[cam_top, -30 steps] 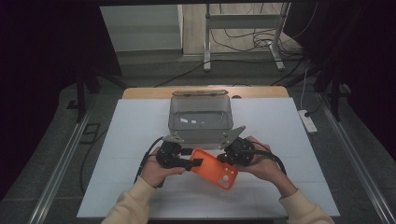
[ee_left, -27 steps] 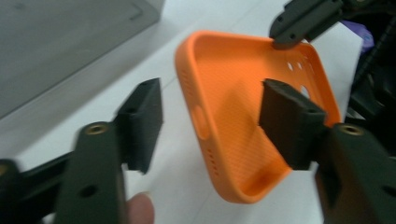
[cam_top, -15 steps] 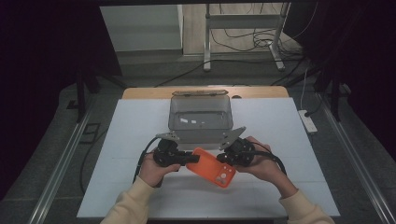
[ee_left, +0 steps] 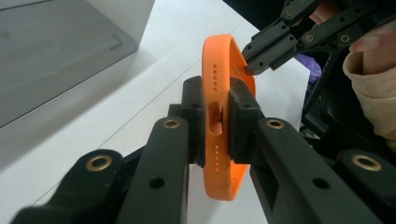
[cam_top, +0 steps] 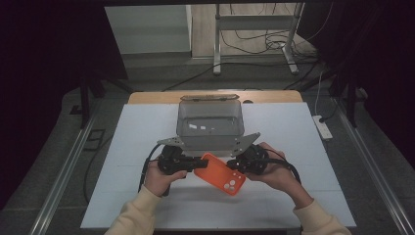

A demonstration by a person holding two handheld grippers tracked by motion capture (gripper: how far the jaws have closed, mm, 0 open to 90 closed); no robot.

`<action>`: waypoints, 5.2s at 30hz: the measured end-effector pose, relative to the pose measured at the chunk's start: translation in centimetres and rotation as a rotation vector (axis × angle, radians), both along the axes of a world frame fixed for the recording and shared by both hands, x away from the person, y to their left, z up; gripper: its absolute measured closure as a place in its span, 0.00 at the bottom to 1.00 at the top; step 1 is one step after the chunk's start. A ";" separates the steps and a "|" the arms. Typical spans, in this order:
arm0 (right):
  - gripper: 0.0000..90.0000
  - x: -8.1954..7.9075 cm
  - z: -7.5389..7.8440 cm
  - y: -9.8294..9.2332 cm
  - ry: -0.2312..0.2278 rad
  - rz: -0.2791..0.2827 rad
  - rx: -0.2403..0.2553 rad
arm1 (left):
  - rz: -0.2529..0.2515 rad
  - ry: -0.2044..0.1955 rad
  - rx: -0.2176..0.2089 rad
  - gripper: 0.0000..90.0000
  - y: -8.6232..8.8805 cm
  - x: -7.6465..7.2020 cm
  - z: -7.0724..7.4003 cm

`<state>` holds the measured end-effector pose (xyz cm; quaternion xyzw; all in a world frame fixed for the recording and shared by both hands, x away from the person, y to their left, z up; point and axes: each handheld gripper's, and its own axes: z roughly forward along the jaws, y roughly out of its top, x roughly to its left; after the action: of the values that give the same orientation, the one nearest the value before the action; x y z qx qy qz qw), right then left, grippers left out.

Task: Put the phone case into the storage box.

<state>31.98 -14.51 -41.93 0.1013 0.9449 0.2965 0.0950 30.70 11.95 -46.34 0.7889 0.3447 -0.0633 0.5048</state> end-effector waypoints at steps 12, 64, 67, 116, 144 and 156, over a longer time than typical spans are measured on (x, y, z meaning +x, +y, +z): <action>0.94 0.3 0.0 -0.3 0.014 -0.012 0.046 | 0.015 -0.022 -0.008 0.89 0.2 -0.2 0.3; 0.31 2.8 -1.8 -2.6 0.218 -0.100 0.385 | 0.021 -0.100 -0.015 0.89 0.8 -0.6 0.7; 0.32 2.8 -1.9 -2.5 0.224 -0.098 0.392 | 0.021 -0.101 -0.018 0.89 0.8 -0.6 0.7; 0.85 2.8 -3.2 -1.8 0.383 0.000 0.427 | -0.016 -0.128 -0.068 0.89 0.4 -0.8 0.5; 0.89 2.1 -2.4 -1.6 0.343 0.011 0.417 | 0.003 -0.172 -0.071 0.75 0.5 -0.8 0.2; 0.89 1.9 -2.2 -1.5 0.318 0.003 0.394 | 0.052 -0.193 -0.059 0.36 0.7 -0.8 0.2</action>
<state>33.86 -16.05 -44.15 0.1621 0.8720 0.4555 -0.0767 29.87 12.62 -46.13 0.7670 0.3128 0.0160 0.5600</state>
